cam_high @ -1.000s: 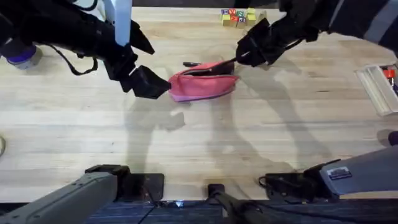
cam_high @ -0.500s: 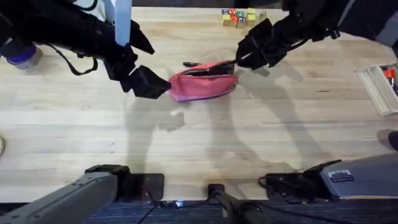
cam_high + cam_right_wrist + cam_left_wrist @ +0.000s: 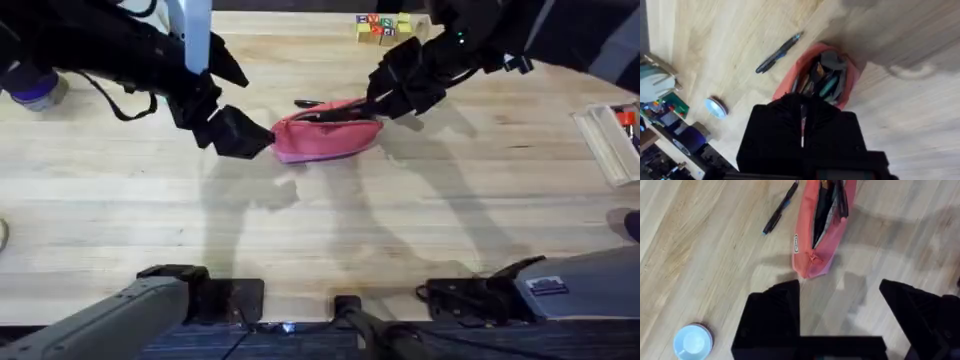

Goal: Unzip the bag, pick up the pens from the table one at a time and place them inside, then zip the bag closed.

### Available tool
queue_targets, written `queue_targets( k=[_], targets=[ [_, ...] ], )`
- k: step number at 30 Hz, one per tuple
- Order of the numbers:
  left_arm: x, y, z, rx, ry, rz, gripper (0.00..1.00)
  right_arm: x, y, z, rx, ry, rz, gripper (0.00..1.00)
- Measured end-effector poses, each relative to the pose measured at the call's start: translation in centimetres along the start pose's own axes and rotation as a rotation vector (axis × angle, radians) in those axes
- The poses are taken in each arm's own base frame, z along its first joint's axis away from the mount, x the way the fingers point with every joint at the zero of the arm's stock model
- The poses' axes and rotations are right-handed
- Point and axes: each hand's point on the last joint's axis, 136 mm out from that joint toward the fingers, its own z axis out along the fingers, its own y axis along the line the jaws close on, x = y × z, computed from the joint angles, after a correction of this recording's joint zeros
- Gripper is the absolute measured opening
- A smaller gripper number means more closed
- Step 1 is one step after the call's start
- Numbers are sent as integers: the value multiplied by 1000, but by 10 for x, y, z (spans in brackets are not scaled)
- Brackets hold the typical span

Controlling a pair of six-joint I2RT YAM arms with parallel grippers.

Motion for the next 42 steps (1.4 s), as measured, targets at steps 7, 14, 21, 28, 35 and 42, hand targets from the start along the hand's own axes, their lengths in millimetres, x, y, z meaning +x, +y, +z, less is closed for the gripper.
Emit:
queue_targets(
  k=[7,14,21,28,35,42],
  targets=[
    [0,0,0,0,0,0,993,10,0,3,14,-34,-4,36],
    [0,0,0,0,0,0,993,8,0,4,22,-84,0,36],
    [0,0,0,0,0,0,994,10,0,4,25,-105,11,36],
    [0,0,0,0,0,0,994,22,-2,13,47,-96,0,36],
    [0,0,0,0,0,0,993,21,-11,36,104,-100,35,36],
    [0,0,0,0,0,0,993,16,-9,44,96,-129,191,34]
  ],
)
